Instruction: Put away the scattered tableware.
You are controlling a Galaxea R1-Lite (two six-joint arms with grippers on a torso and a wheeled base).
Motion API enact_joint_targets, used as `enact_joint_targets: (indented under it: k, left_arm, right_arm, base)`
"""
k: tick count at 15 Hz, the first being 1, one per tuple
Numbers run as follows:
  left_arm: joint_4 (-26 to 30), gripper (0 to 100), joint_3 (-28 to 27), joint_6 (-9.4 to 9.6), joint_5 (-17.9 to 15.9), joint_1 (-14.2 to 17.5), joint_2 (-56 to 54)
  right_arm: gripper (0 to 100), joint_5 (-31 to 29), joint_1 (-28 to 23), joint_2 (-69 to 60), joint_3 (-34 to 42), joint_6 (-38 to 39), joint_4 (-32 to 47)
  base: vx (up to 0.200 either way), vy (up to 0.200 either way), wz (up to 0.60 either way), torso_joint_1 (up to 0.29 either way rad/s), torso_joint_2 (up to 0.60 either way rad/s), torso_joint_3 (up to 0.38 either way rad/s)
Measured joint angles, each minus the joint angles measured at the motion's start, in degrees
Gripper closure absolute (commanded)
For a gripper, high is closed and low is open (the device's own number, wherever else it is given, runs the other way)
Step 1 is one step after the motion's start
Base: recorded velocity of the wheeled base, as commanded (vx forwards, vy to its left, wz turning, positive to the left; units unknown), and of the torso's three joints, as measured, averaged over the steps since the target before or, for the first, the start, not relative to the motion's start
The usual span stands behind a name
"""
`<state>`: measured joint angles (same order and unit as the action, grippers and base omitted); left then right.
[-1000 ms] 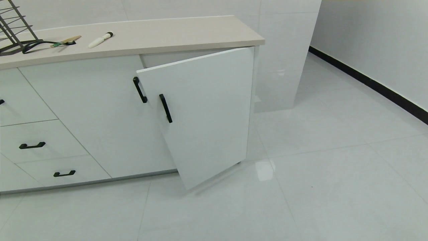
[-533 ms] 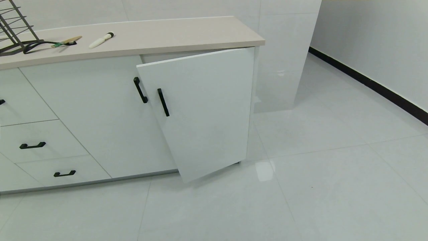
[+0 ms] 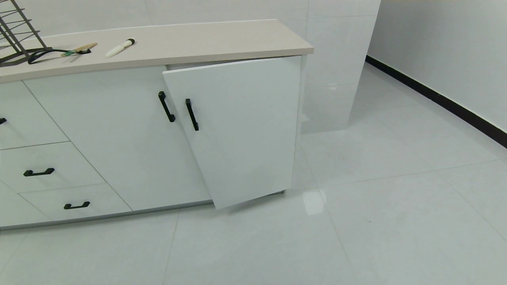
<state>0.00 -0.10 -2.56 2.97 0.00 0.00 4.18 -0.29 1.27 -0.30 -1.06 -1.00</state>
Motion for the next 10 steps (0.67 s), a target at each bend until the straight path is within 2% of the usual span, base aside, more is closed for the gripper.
enact_joint_targets:
  k: [1,4,8,10]
  left_arm:
    - [0.0,0,0.02,0.05,-0.02,0.0,0.0]
    - [-0.05,0,0.07,0.13,-0.09,0.0,0.0]
    - [-0.05,0,0.1,0.07,-0.11,0.0,0.0]
    - [-0.1,0,0.1,0.11,-0.13,0.02,0.0]
  right_arm:
    - [100,-2.35,0.05,-0.52,-0.02,0.02,0.78]
    - [100,-2.9,0.11,-1.19,0.21,0.16,0.82]
    - [100,-3.06,0.13,-1.4,0.3,0.2,0.95]
    - [100,-3.07,0.18,-1.45,0.3,0.22,0.98]
  base:
    - [0.0,0.0,0.0,0.0,0.0,0.0]
    - [0.0,0.0,0.0,0.0,0.0,0.0]
    - [0.2,0.2,0.0,0.001,0.0,0.002]
    - [0.2,0.0,0.0,0.0,0.0,0.002]
